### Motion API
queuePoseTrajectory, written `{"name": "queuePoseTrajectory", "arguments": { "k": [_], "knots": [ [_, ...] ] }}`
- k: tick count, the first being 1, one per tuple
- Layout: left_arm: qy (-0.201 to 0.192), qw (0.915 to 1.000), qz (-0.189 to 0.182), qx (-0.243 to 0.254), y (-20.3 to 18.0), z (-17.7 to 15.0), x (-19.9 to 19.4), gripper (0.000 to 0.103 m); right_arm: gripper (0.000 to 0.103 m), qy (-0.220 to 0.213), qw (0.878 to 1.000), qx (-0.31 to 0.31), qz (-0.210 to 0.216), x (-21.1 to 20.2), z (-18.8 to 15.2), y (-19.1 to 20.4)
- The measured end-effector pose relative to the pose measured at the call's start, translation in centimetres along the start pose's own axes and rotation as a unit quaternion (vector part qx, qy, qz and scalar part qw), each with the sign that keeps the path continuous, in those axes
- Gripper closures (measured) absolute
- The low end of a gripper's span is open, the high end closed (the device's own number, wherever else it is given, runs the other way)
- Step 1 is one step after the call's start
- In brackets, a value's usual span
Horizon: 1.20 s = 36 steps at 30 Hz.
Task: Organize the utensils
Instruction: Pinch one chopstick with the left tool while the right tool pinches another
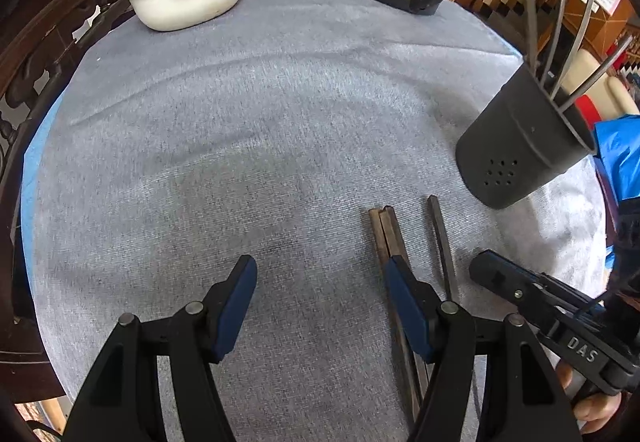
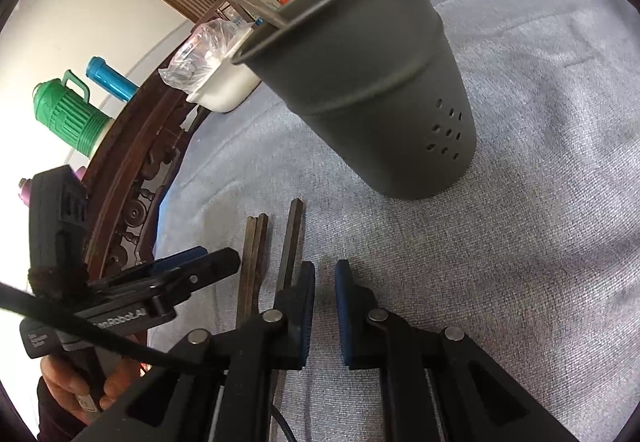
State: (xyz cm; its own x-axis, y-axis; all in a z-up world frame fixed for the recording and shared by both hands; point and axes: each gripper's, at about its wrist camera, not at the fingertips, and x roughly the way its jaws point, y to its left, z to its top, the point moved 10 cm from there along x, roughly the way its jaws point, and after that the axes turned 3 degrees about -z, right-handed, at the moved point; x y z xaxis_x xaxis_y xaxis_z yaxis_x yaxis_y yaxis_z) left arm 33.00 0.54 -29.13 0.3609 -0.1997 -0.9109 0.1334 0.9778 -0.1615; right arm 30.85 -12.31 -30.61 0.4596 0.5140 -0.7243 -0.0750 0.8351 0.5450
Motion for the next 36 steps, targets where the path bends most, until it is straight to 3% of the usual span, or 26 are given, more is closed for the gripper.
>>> {"name": "queuePoseTrajectory", "arguments": {
  "k": [10,23,36],
  "knots": [
    [0.007,1.0000,0.005,0.002,0.1,0.6,1.3,0.035,0.091,0.002,1.000,-0.011,-0.008,0.3,0.1,0.5],
    [-0.002,0.9996,-0.029,-0.005,-0.8,1.1,-0.5,0.035,0.091,-0.001,1.000,-0.016,-0.008,0.5,0.1,0.6],
    [0.026,0.9994,0.012,0.020,-0.9,1.1,1.8,0.035,0.091,-0.002,1.000,-0.024,-0.007,0.7,0.0,0.6]
  ]
}}
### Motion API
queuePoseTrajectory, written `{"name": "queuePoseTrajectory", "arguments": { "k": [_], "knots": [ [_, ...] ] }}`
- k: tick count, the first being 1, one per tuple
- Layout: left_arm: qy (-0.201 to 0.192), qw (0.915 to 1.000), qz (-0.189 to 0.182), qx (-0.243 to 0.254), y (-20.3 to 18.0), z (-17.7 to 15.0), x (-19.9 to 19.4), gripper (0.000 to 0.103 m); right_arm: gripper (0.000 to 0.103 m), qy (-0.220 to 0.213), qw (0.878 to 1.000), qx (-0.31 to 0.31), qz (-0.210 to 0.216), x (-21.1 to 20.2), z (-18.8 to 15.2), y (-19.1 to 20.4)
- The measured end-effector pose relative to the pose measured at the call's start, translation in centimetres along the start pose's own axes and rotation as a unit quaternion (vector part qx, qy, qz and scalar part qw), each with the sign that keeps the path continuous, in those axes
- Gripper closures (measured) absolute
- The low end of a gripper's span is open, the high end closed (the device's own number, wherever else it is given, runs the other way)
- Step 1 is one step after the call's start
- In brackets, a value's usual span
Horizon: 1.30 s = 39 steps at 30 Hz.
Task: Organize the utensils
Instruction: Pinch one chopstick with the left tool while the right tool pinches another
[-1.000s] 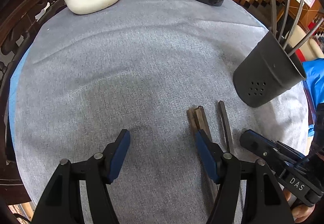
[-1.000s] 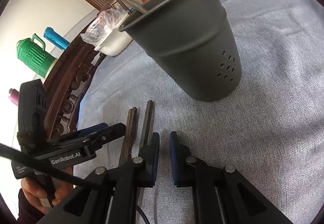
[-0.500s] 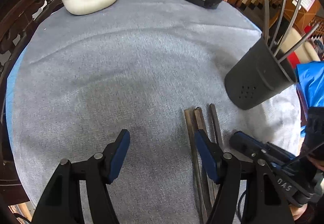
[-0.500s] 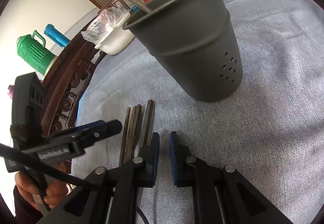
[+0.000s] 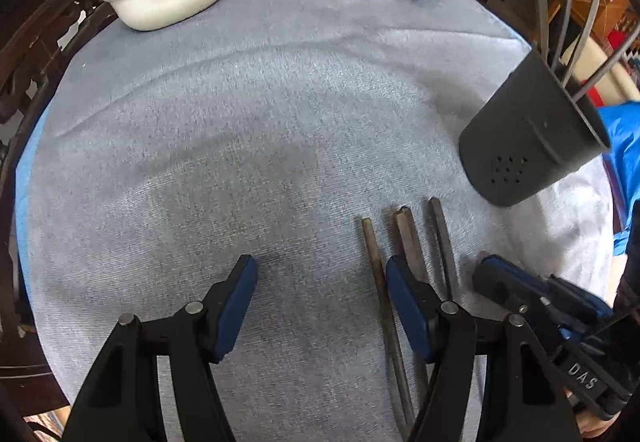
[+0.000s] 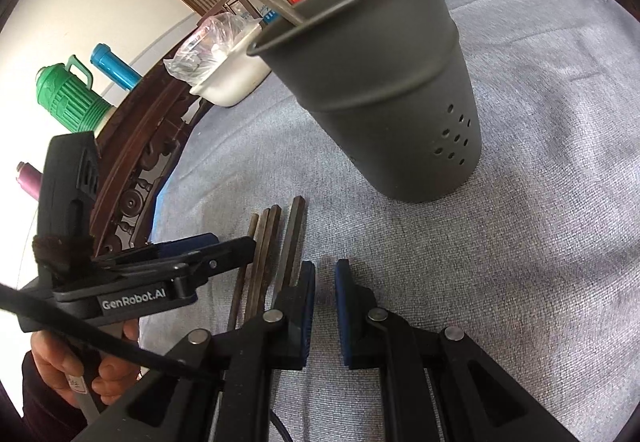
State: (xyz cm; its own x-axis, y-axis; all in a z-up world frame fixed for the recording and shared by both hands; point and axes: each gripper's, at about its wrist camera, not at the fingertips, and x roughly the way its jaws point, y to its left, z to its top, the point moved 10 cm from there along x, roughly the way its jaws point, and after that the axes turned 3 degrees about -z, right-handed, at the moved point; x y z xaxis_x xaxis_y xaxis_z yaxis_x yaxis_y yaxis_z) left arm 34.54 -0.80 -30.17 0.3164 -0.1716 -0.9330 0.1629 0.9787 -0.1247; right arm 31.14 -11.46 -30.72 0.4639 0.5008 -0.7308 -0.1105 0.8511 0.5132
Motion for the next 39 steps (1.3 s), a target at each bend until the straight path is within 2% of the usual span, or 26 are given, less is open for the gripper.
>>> {"name": "queuePoseTrajectory", "arguments": {
  "k": [2,5,7,9,11,13,15,16,17,19,20,21,23,25,26,27,30,35,37,39],
  "knots": [
    [0.005,0.9999,0.005,0.009,-0.2,-0.1,0.0,0.035,0.091,0.002,1.000,-0.001,-0.001,0.1,0.0,0.0],
    [0.006,0.9998,-0.007,0.016,-0.7,0.0,0.2,0.038,0.091,0.019,1.000,0.003,-0.008,0.2,0.1,0.1],
    [0.001,0.9995,-0.015,0.029,-0.8,0.3,0.1,0.054,0.087,0.031,0.999,0.004,-0.009,0.1,0.2,0.2],
    [0.001,0.9988,-0.024,0.043,-1.0,0.6,0.3,0.078,0.085,0.036,0.999,0.008,-0.019,-0.1,0.5,0.1],
    [0.003,0.9981,-0.036,0.049,-1.0,1.0,0.5,0.089,0.085,0.033,0.999,0.005,-0.022,-0.5,1.0,0.5],
    [0.004,0.9974,-0.047,0.054,-1.0,1.1,0.6,0.090,0.082,0.031,0.999,-0.003,-0.026,-0.7,1.6,1.1],
    [0.006,0.9961,-0.057,0.067,-1.0,0.9,0.5,0.090,0.067,0.031,0.999,-0.011,-0.032,-0.8,1.8,1.5],
    [0.007,0.9954,-0.061,0.073,-0.7,0.7,0.3,0.090,0.064,0.030,0.999,-0.015,-0.036,-0.8,2.0,1.8],
    [0.009,0.9946,-0.066,0.080,-0.4,0.5,0.1,0.090,0.056,0.029,0.999,-0.018,-0.039,-0.8,2.1,1.9],
    [0.013,0.9938,-0.070,0.085,0.0,-0.1,-0.3,0.089,0.054,0.028,0.998,-0.027,-0.053,-0.6,2.3,2.2],
    [0.012,0.9939,-0.068,0.086,0.4,-0.2,-0.5,0.089,0.056,0.034,0.997,-0.031,-0.060,-0.3,2.3,2.3],
    [0.011,0.9940,-0.067,0.086,0.6,-0.2,-0.6,0.089,0.063,0.037,0.997,-0.034,-0.065,0.1,2.2,2.5],
    [0.009,0.9941,-0.071,0.081,1.4,-0.2,-1.0,0.088,0.066,0.046,0.994,-0.043,-0.085,0.8,2.1,2.6],
    [0.008,0.9944,-0.077,0.073,1.9,0.0,-1.3,0.083,0.071,0.052,0.993,-0.046,-0.092,1.4,2.1,2.8],
    [0.007,0.9948,-0.077,0.067,2.2,0.2,-1.3,0.076,0.074,0.055,0.992,-0.049,-0.101,1.7,2.1,2.8],
    [0.005,0.9952,-0.077,0.060,3.1,0.4,-1.5,0.073,0.077,0.057,0.991,-0.050,-0.106,2.0,2.2,2.9],
    [0.016,0.9961,-0.077,0.039,4.0,0.5,-1.2,0.073,0.079,0.083,0.986,-0.053,-0.133,3.2,1.9,2.7],
    [0.034,0.9972,-0.066,0.013,3.7,0.7,-0.7,0.074,0.082,0.093,0.978,-0.072,-0.173,4.0,2.4,2.9],
    [0.035,0.9977,-0.058,0.011,3.6,1.3,-0.4,0.076,0.089,0.098,0.975,-0.081,-0.182,4.3,2.6,3.1],
    [0.033,0.9985,-0.045,0.003,3.9,1.5,-0.4,0.093,0.095,0.100,0.975,-0.090,-0.179,4.5,2.8,3.3]
  ]
}}
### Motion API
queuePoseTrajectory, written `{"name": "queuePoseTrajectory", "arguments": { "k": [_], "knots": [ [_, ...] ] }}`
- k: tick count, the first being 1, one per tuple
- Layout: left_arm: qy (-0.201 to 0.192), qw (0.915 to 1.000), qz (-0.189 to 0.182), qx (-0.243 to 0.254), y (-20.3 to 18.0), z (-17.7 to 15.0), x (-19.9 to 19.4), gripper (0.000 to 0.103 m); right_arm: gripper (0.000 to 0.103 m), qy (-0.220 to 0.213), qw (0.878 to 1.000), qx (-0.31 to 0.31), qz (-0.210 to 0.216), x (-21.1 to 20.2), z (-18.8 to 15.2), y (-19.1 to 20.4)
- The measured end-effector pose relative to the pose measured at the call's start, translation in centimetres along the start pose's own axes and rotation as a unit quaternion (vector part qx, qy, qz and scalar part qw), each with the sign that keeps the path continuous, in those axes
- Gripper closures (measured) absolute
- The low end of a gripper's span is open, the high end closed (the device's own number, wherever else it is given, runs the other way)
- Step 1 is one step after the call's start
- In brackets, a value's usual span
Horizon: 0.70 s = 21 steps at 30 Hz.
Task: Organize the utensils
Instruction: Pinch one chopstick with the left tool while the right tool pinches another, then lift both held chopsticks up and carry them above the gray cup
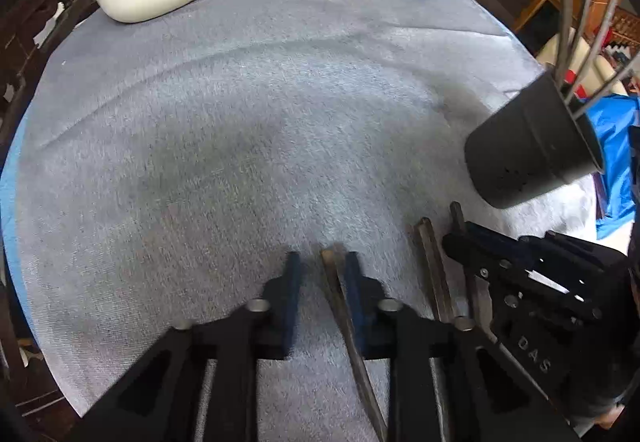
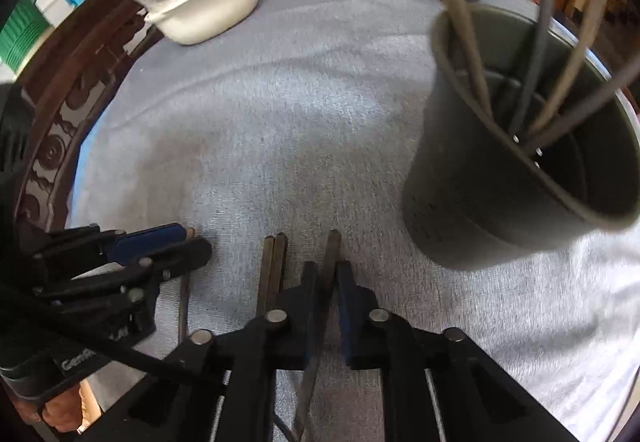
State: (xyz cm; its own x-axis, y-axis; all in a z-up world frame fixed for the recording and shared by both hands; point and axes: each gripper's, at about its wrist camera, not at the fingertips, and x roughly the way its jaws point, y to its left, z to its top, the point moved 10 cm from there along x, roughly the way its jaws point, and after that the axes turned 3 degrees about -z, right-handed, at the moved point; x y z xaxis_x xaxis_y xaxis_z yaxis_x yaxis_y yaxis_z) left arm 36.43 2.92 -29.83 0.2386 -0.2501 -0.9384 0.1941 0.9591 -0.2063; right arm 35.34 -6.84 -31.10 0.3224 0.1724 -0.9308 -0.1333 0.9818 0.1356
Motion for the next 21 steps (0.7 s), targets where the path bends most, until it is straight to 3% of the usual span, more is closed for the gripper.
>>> {"name": "queuePoseTrajectory", "arguments": {
  "k": [5,12,17,21],
  "knots": [
    [-0.015,0.9990,-0.018,-0.039,1.1,-0.1,-0.8,0.096,0.096,-0.019,0.999,0.015,0.048,-1.2,-0.3,-0.2],
    [-0.103,0.9933,-0.020,-0.050,0.6,0.2,-7.9,0.098,0.097,-0.105,0.988,0.001,0.113,-7.8,-0.2,-0.3],
    [-0.175,0.9841,-0.011,-0.030,-2.0,1.2,-13.7,0.098,0.097,-0.186,0.972,-0.002,0.144,-13.6,0.0,-1.0],
    [-0.234,0.9722,0.001,-0.012,-3.6,1.6,-18.7,0.098,0.097,-0.250,0.955,-0.004,0.163,-18.2,0.5,-1.1]
  ]
}}
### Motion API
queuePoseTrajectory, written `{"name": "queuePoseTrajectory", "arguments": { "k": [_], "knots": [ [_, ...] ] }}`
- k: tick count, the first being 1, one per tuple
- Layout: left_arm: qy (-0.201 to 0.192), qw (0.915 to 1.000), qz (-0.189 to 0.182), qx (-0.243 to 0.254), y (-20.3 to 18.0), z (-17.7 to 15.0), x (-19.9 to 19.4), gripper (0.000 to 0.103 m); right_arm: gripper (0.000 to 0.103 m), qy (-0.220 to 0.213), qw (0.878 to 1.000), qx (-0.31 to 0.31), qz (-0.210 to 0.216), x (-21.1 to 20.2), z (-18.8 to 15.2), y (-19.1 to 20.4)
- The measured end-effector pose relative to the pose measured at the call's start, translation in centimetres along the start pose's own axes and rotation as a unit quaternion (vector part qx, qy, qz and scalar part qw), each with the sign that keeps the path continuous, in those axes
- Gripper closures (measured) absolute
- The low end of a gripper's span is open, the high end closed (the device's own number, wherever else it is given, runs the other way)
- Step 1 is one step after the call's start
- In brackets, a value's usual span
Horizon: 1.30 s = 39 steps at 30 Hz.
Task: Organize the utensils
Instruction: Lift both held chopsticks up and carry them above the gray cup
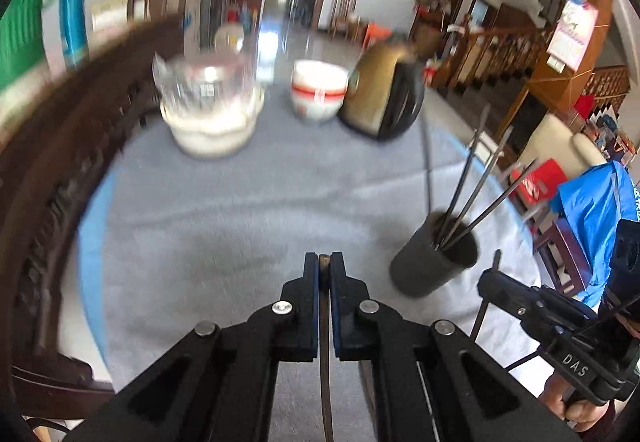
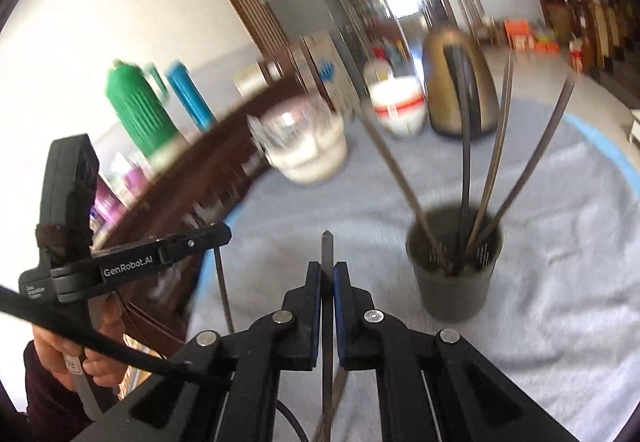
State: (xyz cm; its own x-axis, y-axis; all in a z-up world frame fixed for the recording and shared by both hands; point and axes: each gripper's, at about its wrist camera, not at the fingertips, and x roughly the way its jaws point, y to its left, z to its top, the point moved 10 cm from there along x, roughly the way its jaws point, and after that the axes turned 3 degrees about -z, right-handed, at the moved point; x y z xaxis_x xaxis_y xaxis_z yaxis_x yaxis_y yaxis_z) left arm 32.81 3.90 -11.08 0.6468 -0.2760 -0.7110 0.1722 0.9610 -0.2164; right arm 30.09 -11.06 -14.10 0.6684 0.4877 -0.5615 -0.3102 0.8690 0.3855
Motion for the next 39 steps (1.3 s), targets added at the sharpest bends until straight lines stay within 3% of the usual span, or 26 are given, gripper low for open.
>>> {"name": "queuePoseTrajectory", "arguments": {
  "k": [6,12,17,25,32,39],
  "knots": [
    [-0.066,0.9978,-0.002,0.005,-1.9,3.0,-4.5,0.098,0.097,-0.097,0.995,-0.017,-0.007,-5.5,3.8,1.2],
    [-0.130,0.9915,-0.008,0.011,-4.3,5.4,-8.3,0.098,0.097,-0.186,0.982,-0.021,-0.032,-10.0,7.1,0.9],
    [-0.179,0.9835,-0.018,0.018,-6.5,7.7,-11.1,0.098,0.097,-0.254,0.965,-0.017,-0.063,-12.6,9.8,0.0],
    [-0.243,0.9690,-0.037,0.026,-9.9,11.3,-13.6,0.098,0.097,-0.355,0.927,-0.028,-0.118,-15.7,13.8,-0.7],
    [-0.271,0.9610,-0.045,0.033,-12.7,12.5,-12.5,0.098,0.097,-0.379,0.911,-0.034,-0.161,-14.0,15.7,-1.6],
    [-0.250,0.9671,-0.040,0.029,-13.4,11.2,-8.0,0.098,0.097,-0.343,0.922,-0.031,-0.179,-10.2,14.7,-3.3]
  ]
}}
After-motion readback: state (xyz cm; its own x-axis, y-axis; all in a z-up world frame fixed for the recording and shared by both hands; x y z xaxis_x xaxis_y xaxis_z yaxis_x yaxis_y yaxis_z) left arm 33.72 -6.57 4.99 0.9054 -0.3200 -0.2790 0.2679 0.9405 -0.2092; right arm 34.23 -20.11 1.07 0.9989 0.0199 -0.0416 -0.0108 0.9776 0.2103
